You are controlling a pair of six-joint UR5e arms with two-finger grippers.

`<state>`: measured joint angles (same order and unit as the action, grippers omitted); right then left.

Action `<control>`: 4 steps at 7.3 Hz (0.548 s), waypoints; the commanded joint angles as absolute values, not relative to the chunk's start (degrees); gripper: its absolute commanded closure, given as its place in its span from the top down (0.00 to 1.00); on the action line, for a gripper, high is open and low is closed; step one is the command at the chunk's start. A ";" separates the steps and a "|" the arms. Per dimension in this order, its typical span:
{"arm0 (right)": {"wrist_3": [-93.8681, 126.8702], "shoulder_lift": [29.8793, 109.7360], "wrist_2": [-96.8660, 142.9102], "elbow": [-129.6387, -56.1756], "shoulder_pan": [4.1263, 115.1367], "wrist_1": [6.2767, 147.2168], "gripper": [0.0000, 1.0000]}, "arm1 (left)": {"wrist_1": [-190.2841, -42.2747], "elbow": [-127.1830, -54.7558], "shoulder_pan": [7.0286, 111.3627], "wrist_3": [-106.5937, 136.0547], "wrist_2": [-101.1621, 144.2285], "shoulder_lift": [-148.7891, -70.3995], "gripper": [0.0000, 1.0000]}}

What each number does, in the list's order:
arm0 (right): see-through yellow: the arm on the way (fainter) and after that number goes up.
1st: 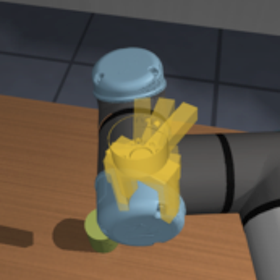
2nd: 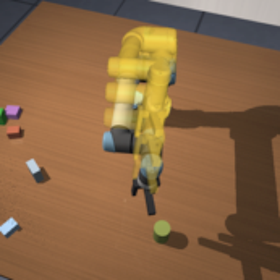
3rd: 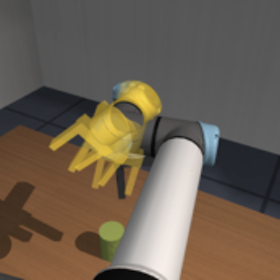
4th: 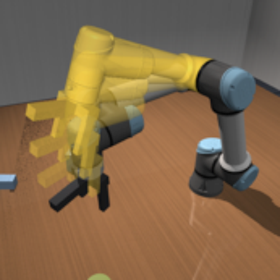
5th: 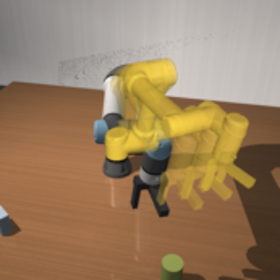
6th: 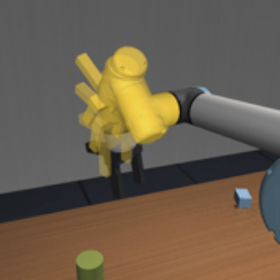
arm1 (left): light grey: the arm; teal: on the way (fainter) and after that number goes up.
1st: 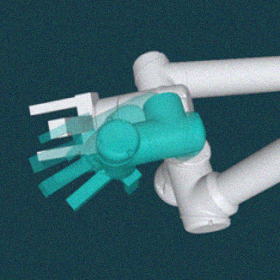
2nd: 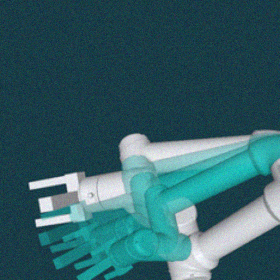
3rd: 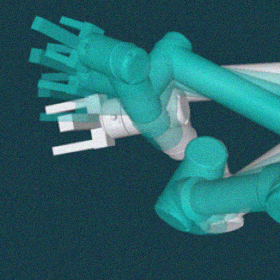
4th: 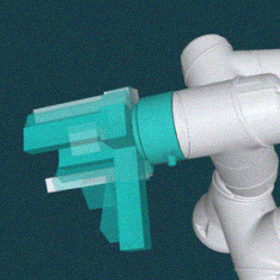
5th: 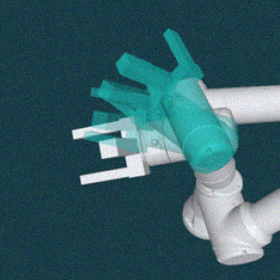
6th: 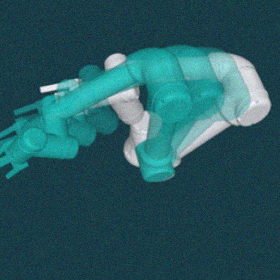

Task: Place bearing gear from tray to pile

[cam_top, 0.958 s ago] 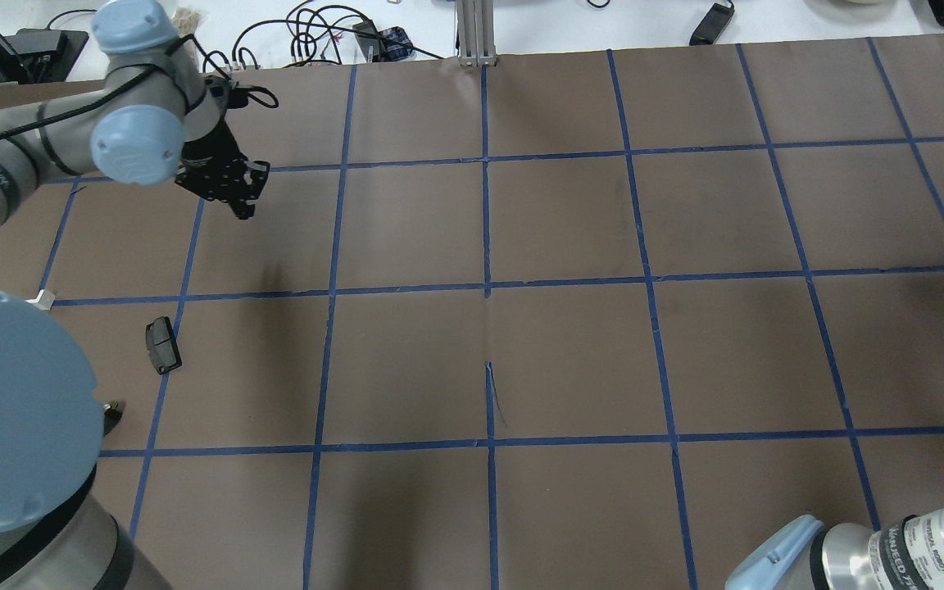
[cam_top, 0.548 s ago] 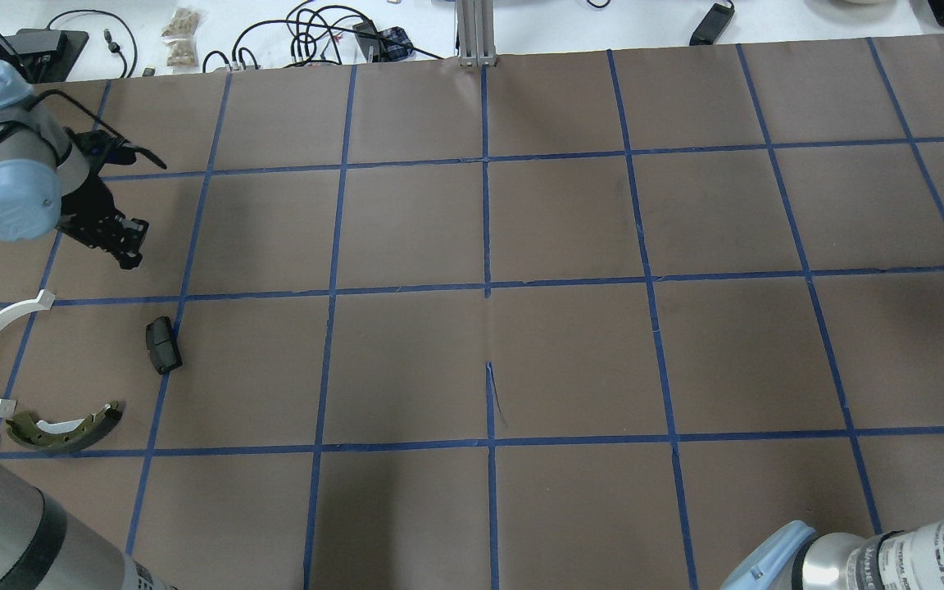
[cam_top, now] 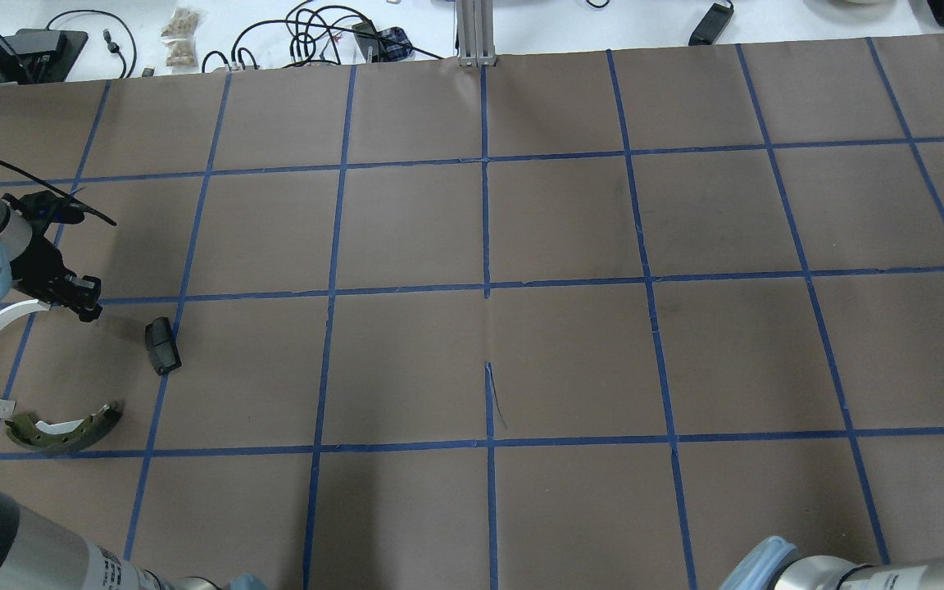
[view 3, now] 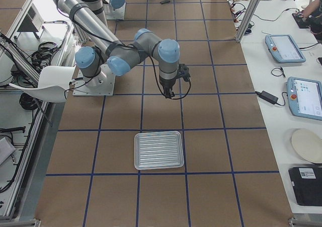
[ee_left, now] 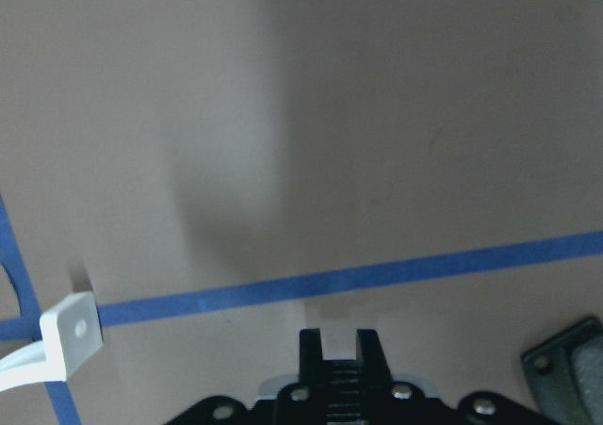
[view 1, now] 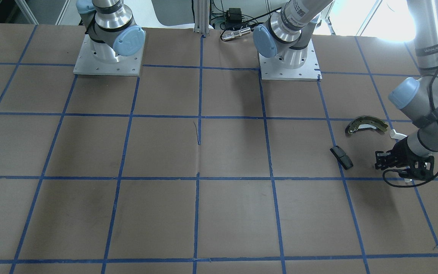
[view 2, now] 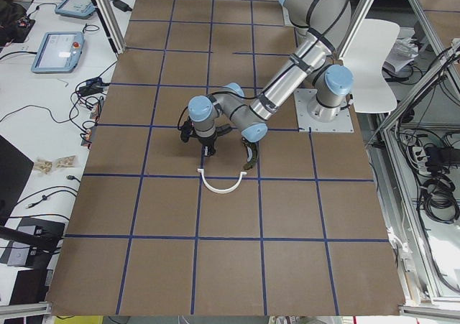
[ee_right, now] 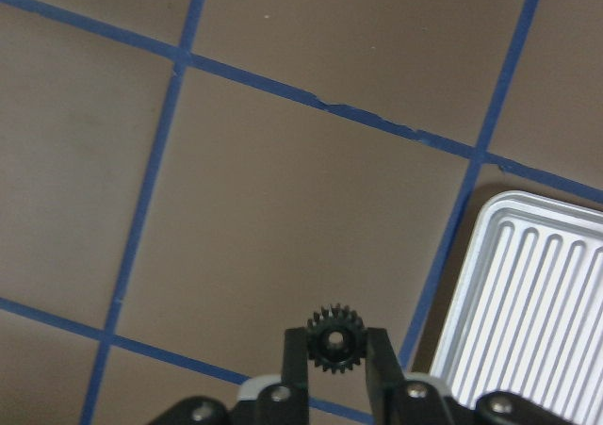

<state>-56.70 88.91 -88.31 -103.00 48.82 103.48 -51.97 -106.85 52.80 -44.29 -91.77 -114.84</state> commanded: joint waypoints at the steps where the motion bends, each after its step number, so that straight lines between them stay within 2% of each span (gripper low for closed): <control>1: -42.68 93.94 -88.50 -104.85 58.05 100.90 0.13 | -52.81 -106.44 52.91 -43.95 -91.84 -112.34 1.00; 3: -31.96 95.27 -90.00 -105.55 65.88 100.90 0.13 | -55.27 -105.65 54.91 -43.25 -91.50 -108.74 1.00; 4: -24.25 95.19 -90.00 -105.56 70.79 100.90 0.13 | -55.63 -104.34 60.15 -39.33 -92.02 -106.63 1.00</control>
